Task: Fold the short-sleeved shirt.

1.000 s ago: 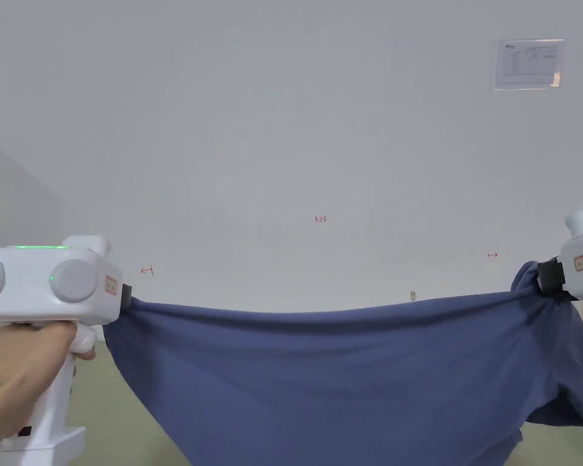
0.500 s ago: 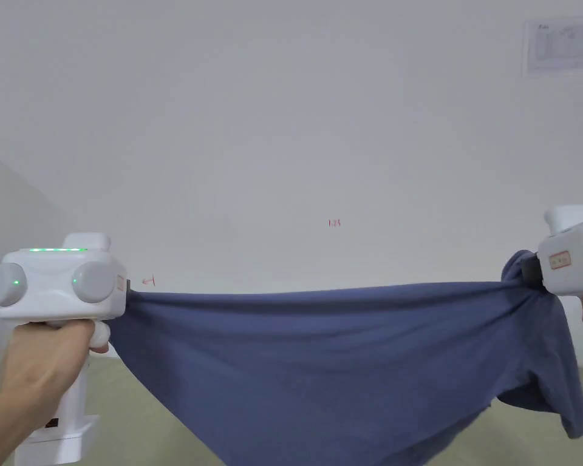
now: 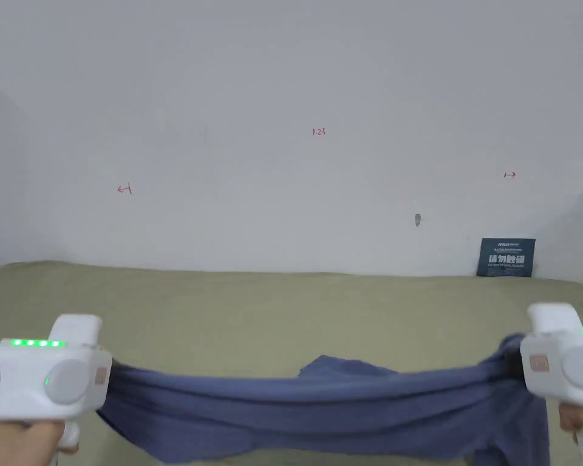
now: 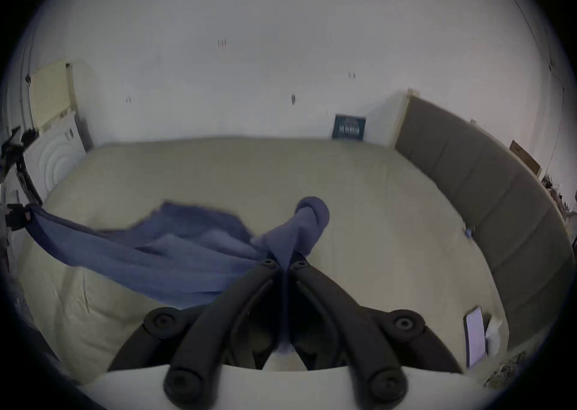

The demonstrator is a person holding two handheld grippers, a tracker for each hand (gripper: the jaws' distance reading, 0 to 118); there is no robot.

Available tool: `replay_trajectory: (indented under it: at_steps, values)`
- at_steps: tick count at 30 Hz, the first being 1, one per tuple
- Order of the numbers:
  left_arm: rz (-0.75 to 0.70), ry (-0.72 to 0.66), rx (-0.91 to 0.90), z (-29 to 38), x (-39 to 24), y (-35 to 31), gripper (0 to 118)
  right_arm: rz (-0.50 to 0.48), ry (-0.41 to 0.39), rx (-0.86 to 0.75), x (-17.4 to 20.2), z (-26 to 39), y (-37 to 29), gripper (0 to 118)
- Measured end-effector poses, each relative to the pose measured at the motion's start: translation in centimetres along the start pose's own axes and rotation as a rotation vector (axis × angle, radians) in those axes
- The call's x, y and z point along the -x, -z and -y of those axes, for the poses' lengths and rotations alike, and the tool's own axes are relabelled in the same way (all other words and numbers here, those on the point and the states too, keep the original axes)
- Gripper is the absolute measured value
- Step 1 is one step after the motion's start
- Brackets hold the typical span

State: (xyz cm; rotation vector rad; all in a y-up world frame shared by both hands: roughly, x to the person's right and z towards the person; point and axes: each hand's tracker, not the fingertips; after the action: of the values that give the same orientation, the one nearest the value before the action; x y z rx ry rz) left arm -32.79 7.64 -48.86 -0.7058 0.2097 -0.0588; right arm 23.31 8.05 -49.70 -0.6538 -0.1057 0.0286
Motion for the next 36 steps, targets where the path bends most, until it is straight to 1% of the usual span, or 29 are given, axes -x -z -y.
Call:
replay_trajectory:
  at_steps: [1,2,3,5,8,9,10,14,15,21,24,25,26,27,28,29,30,31,32,33,35,36]
  values:
    - [0.008,0.006,0.018,1.8,0.2,-0.6,0,0.005,-0.014,0.050,-0.3,1.9,-0.5,4]
    - [0.010,0.032,0.052,3.8,0.3,-1.2,0,-0.001,0.000,0.054,-0.8,3.9,-0.7,4]
    - [0.012,0.035,0.058,5.5,0.5,-1.8,0,-0.008,-0.040,0.083,-1.1,5.6,-1.3,4]
    - [0.029,0.042,0.099,9.5,1.1,-3.5,0,0.004,-0.053,0.092,-1.4,9.7,-3.4,4]
    - [0.067,0.007,0.148,14.6,2.1,-6.2,0,-0.021,-0.002,0.129,-2.4,15.3,-7.1,4]
    - [0.073,0.014,0.157,16.2,2.4,-7.2,0,-0.009,0.022,0.117,-2.7,17.0,-8.4,4]
    - [0.072,0.011,0.159,17.5,2.6,-8.2,0,-0.011,0.014,0.128,-2.9,18.5,-9.5,4]
    - [0.113,-0.006,0.187,22.2,3.4,-11.3,0,-0.018,0.079,0.151,-4.1,23.6,-13.4,4]
    - [0.120,-0.022,0.193,22.9,3.6,-11.6,0,-0.035,0.087,0.155,-4.2,24.4,-14.0,4]
    - [0.148,-0.055,0.220,25.3,3.8,-11.6,0,-0.034,0.132,0.161,-4.4,26.0,-14.5,4]
    - [0.155,-0.062,0.219,25.5,3.7,-11.5,0,-0.024,0.125,0.152,-4.1,26.0,-14.5,4]
    - [0.160,-0.064,0.213,25.5,3.7,-11.5,0,-0.025,0.124,0.150,-4.0,26.0,-14.5,5]
    - [0.163,-0.069,0.205,25.5,3.8,-11.6,1,-0.023,0.126,0.141,-4.0,26.0,-14.5,9]
    - [0.172,-0.081,0.183,25.5,3.9,-11.7,7,-0.018,0.130,0.130,-3.9,25.9,-14.7,23]
    - [0.181,-0.098,0.157,25.4,4.1,-11.9,37,-0.019,0.129,0.117,-3.9,25.8,-14.9,65]
    - [0.192,-0.116,0.143,25.4,4.3,-12.1,78,-0.031,0.134,0.121,-4.0,25.7,-15.1,88]
    - [0.194,-0.128,0.153,25.2,4.5,-12.2,112,-0.052,0.151,0.116,-4.1,25.6,-15.7,90]
    - [0.190,-0.137,0.145,25.2,4.6,-12.5,118,-0.051,0.150,0.104,-4.2,25.4,-16.3,90]
    - [0.199,-0.154,0.084,25.0,4.8,-13.0,118,-0.044,0.148,0.097,-4.1,25.2,-16.8,90]
    - [0.185,-0.150,0.104,24.6,4.7,-13.6,118,-0.036,0.146,0.075,-4.1,25.1,-17.4,90]
    - [0.185,-0.170,0.074,24.1,4.8,-14.7,117,-0.039,0.152,0.056,-3.5,24.7,-18.2,90]
    - [0.191,-0.179,0.060,23.9,4.8,-15.3,115,-0.040,0.155,0.037,-3.2,24.5,-18.9,90]
